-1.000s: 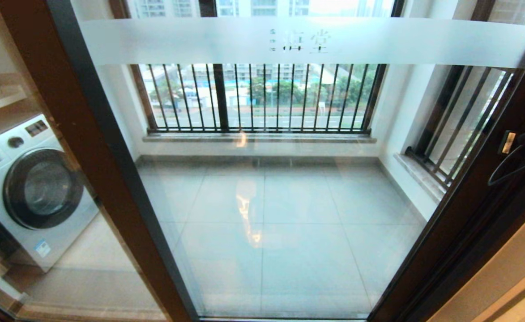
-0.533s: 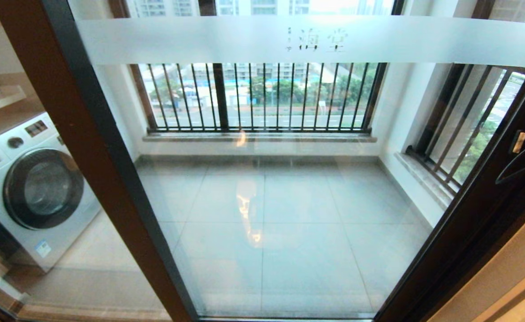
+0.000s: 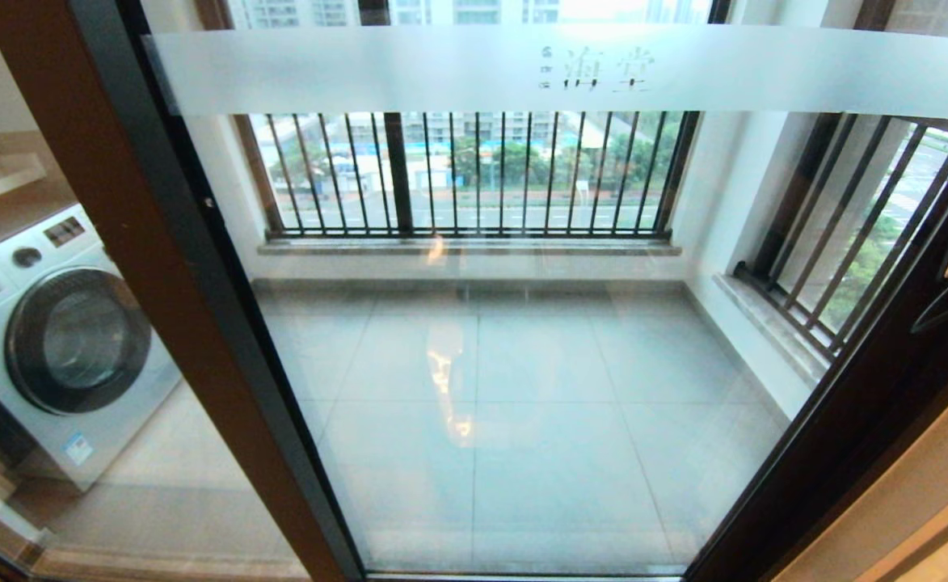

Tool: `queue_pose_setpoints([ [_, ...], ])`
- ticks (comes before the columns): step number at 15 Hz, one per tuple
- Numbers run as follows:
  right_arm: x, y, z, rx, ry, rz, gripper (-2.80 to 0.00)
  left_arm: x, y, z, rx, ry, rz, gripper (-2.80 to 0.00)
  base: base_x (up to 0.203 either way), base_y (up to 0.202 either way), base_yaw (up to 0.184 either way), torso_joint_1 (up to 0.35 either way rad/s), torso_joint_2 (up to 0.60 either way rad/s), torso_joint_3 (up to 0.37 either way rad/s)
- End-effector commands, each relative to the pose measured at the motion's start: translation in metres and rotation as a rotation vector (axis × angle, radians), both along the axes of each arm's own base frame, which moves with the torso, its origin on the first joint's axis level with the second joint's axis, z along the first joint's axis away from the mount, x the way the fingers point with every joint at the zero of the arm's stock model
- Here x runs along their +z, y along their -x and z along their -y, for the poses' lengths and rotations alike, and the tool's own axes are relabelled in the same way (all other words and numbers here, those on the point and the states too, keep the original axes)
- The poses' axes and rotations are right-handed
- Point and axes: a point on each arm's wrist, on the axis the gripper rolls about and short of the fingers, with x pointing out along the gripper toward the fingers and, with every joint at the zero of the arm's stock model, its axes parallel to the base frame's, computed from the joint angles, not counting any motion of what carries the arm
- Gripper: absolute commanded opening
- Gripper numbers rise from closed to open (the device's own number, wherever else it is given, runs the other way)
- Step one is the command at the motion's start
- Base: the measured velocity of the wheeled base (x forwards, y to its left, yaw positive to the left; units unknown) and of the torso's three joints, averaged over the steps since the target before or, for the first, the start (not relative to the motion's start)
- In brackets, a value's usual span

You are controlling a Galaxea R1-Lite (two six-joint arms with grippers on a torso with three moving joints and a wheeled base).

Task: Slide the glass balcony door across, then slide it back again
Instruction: Close the slid door

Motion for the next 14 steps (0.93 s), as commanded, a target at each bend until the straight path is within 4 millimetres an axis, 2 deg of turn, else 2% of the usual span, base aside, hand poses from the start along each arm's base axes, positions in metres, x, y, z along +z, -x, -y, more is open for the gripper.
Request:
queue_pose_setpoints([
  [1, 0.017, 0.017, -0.012, 0.056, -0.004, 0.023, -2.80, 0.000, 0.000, 0.000, 0.001, 0.001, -0.001, -2.80, 0.000, 0.000, 0.000, 0.000, 0.00, 0.000],
  [7, 0.036, 0.059, -0.037, 0.170, -0.032, 0.019, -2.80, 0.000, 0.000, 0.000, 0.000, 0.001, -0.001, -2.80, 0.000, 0.000, 0.000, 0.000, 0.00, 0.000],
  [11, 0.063, 0.110, -0.068, 0.393, -0.087, 0.046, -2.80, 0.000, 0.000, 0.000, 0.001, 0.001, 0.000, -2.80, 0.000, 0.000, 0.000, 0.000, 0.00, 0.000],
  [14, 0.068, 0.147, -0.098, 0.566, -0.118, 0.062, -2.80, 0.000, 0.000, 0.000, 0.001, 0.001, -0.001, -2.80, 0.000, 0.000, 0.000, 0.000, 0.00, 0.000],
])
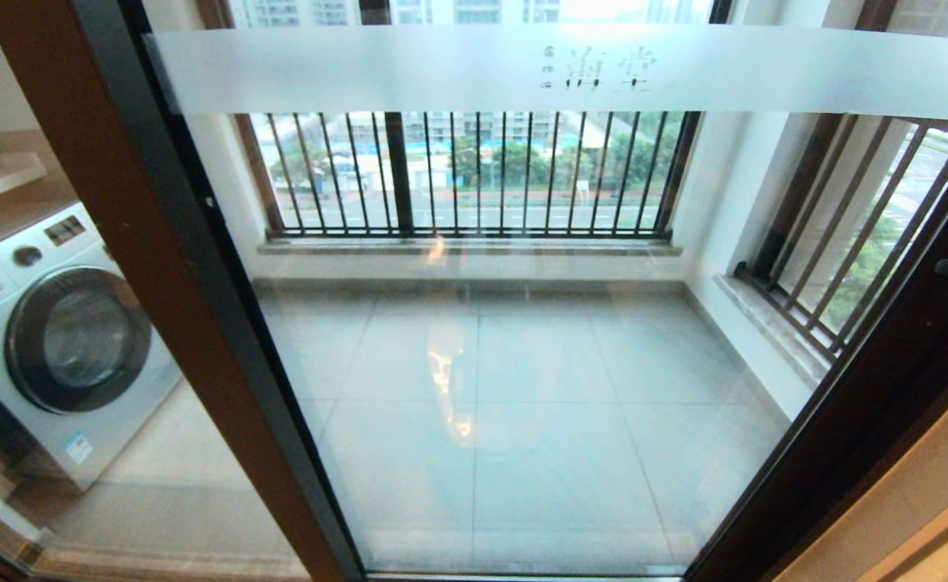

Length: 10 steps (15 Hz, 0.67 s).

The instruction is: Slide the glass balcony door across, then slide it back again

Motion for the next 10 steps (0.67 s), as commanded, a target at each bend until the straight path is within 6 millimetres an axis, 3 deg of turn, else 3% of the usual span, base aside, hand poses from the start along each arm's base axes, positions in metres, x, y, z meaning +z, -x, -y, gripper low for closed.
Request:
queue_pose_setpoints([
  [1, 0.012, 0.034, -0.021, 0.053, 0.022, 0.073, -2.80, 0.000, 0.000, 0.000, 0.001, 0.000, -0.001, -2.80, 0.000, 0.000, 0.000, 0.000, 0.00, 0.000],
  [4, 0.010, 0.071, -0.039, 0.089, 0.049, 0.108, -2.80, 0.000, 0.000, 0.000, 0.001, 0.000, -0.001, -2.80, 0.000, 0.000, 0.000, 0.000, 0.00, 0.000],
  [6, 0.005, 0.109, -0.056, 0.154, 0.062, 0.122, -2.80, 0.000, 0.000, 0.000, 0.001, 0.000, -0.001, -2.80, 0.000, 0.000, 0.000, 0.000, 0.00, 0.000],
  [10, -0.030, 0.193, -0.088, 0.515, -0.094, -0.009, -2.80, 0.000, 0.000, 0.000, 0.001, 0.000, 0.000, -2.80, 0.000, 0.000, 0.000, 0.000, 0.00, 0.000],
])
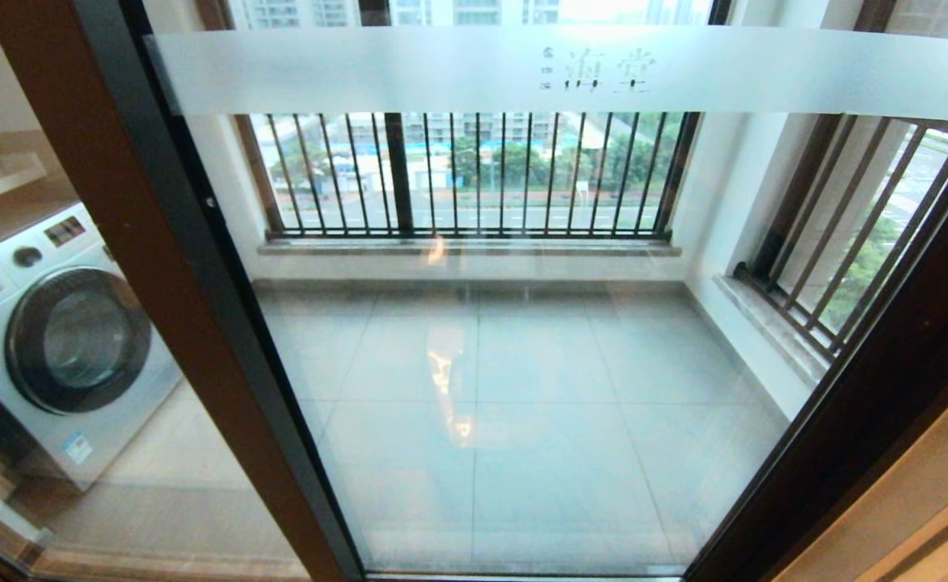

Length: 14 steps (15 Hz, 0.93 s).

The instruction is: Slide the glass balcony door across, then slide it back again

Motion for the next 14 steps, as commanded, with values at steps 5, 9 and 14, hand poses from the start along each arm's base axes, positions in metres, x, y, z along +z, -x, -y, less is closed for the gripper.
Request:
queue_pose_setpoints([
  [5, -0.031, 0.115, -0.021, 0.155, -0.008, 0.076, -2.80, 0.000, 0.000, 0.000, 0.000, 0.000, 0.000, -2.80, 0.000, 0.000, 0.000, 0.000, 0.00, 0.000],
  [9, -0.034, 0.169, 0.004, 0.404, -0.005, 0.027, -2.80, 0.000, 0.000, 0.000, 0.001, 0.000, -0.001, -2.80, 0.000, 0.000, 0.000, 0.000, 0.00, 0.000],
  [14, -0.030, 0.192, -0.007, 0.082, 0.081, 0.053, -2.80, 0.000, 0.000, 0.000, 0.000, 0.000, -0.001, -2.80, 0.000, 0.000, 0.000, 0.000, 0.00, 0.000],
])
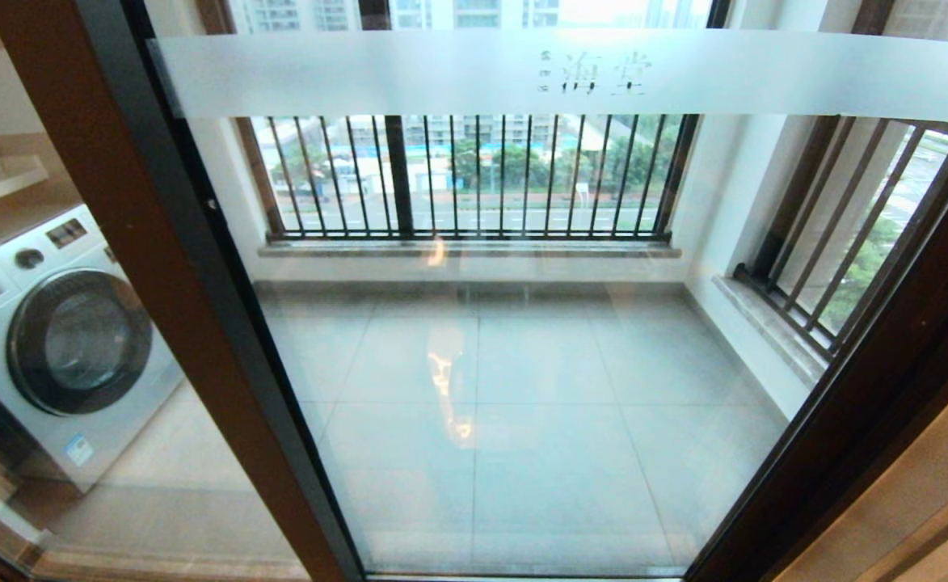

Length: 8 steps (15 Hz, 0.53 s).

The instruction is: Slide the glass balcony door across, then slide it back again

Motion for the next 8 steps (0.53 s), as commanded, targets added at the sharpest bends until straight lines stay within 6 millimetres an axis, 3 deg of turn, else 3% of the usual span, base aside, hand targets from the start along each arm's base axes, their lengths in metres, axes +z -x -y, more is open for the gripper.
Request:
queue_pose_setpoints([
  [1, 0.001, 0.003, -0.014, -0.082, 0.048, 0.037, -2.80, 0.000, 0.000, 0.000, 0.001, 0.001, -0.001, -2.80, 0.000, 0.000, 0.000, 0.000, 0.00, 0.000],
  [2, -0.001, 0.004, -0.016, -0.082, 0.092, 0.040, -2.80, 0.000, 0.000, 0.000, 0.000, 0.001, -0.001, -2.80, 0.000, 0.000, 0.000, 0.000, 0.00, 0.000],
  [6, -0.023, 0.016, -0.016, -0.061, 0.087, -0.212, -2.80, 0.000, 0.000, 0.000, 0.001, 0.001, -0.001, -2.80, 0.000, 0.000, 0.000, 0.000, 0.00, 0.000],
  [8, -0.020, 0.020, -0.016, -0.069, 0.091, -0.184, -2.80, 0.000, 0.000, 0.000, 0.001, 0.001, -0.001, -2.80, 0.000, 0.000, 0.000, 0.000, 0.00, 0.000],
])
